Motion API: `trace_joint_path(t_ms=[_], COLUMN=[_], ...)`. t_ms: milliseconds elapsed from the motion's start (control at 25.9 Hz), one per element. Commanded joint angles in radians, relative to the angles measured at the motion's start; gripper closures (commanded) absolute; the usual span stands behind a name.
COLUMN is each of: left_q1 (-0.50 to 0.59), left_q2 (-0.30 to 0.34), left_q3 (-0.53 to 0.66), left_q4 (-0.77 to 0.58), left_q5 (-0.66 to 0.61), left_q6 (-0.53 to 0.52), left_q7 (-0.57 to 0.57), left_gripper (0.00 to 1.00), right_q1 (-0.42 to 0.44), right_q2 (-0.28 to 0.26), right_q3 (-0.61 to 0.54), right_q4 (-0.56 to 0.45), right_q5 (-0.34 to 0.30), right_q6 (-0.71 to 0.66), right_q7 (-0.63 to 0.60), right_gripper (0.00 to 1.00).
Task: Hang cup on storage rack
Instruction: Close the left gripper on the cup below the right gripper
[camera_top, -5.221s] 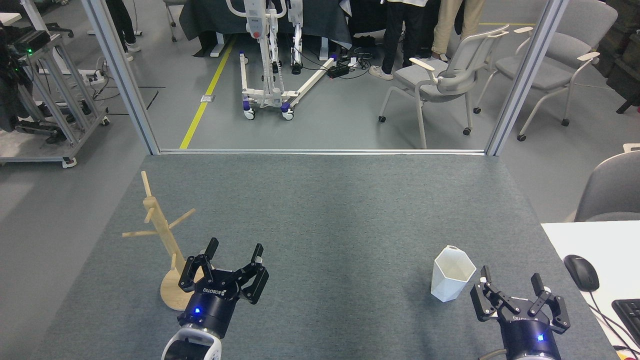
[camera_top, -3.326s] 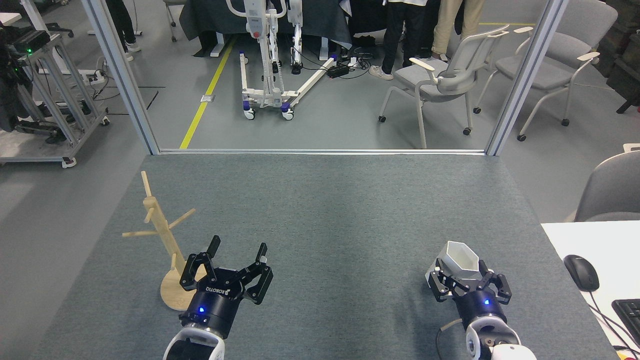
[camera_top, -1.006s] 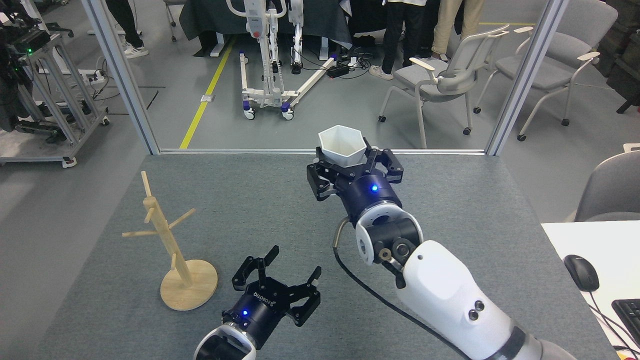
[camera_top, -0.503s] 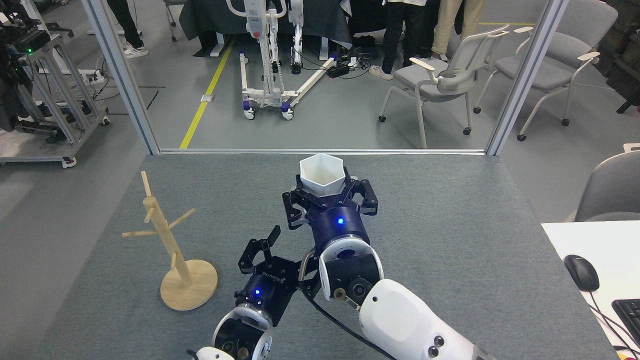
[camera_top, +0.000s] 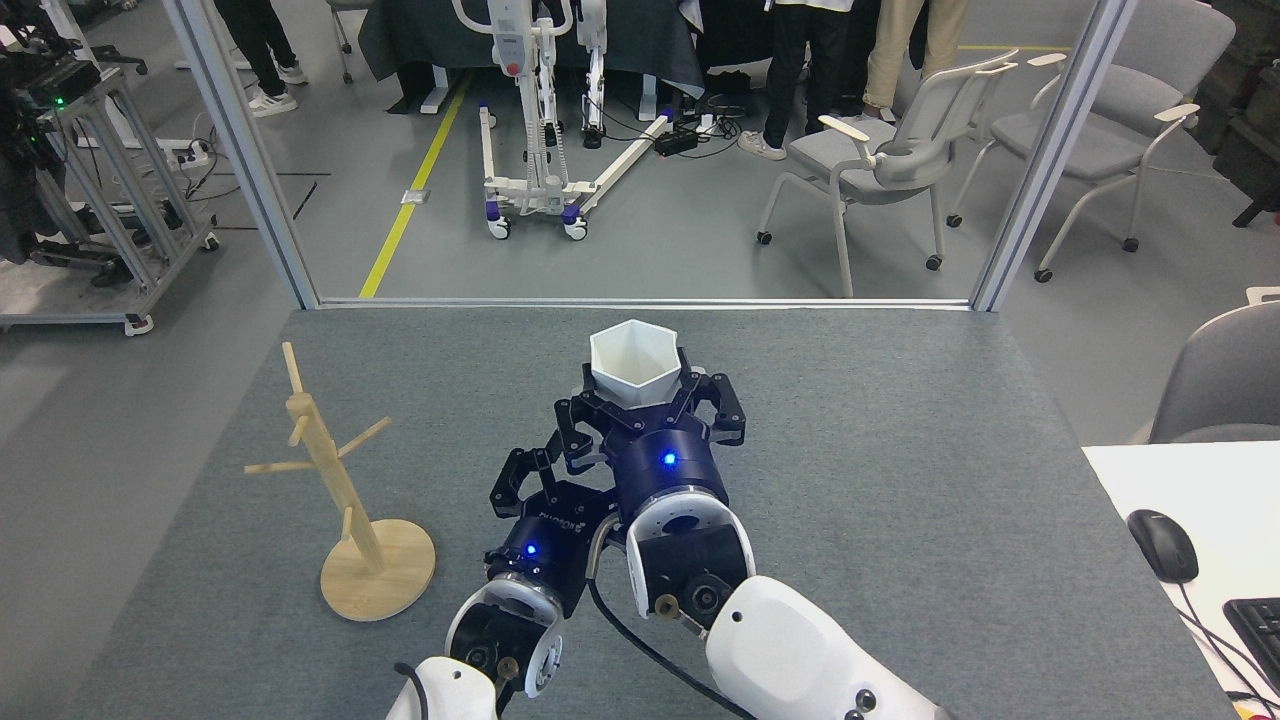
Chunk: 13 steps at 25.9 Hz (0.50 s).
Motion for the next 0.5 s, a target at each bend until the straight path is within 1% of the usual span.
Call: trace_joint_path(t_ms=[0,155,271,464], left_q1=[-0.019,-0.053,-0.082,-0.119], left_q2=[-0.002,-0.019,-0.033,-0.054], left_q3=[-0.001,0.000,0.000,0.000], left_q4=[0.014,0.046,0.080,0.127], left_q5=[0.000,0.000,0.000,0.000], left_q6=[-0.001,-0.001,-0.001,0.001], left_q7=[0.001,0.001,0.001,0.002], left_gripper=[0.01,0.01,0.01,0.03], right_q1=[0.002,0.005,0.011,0.022], right_q2=[0.002,0.005,0.024,0.034], right_q3=[0.006,0.017,0.018,0.018], right_q4=[0.000,0.003,0.008,0.011], right_q5=[0.000,0.000,0.000,0.000], right_q6=[0.000,0.000,0.000,0.000], right_q7=[-0.004,-0.005,-0.005,-0.005], right_gripper=[0.93,0.93,0.93,0.92])
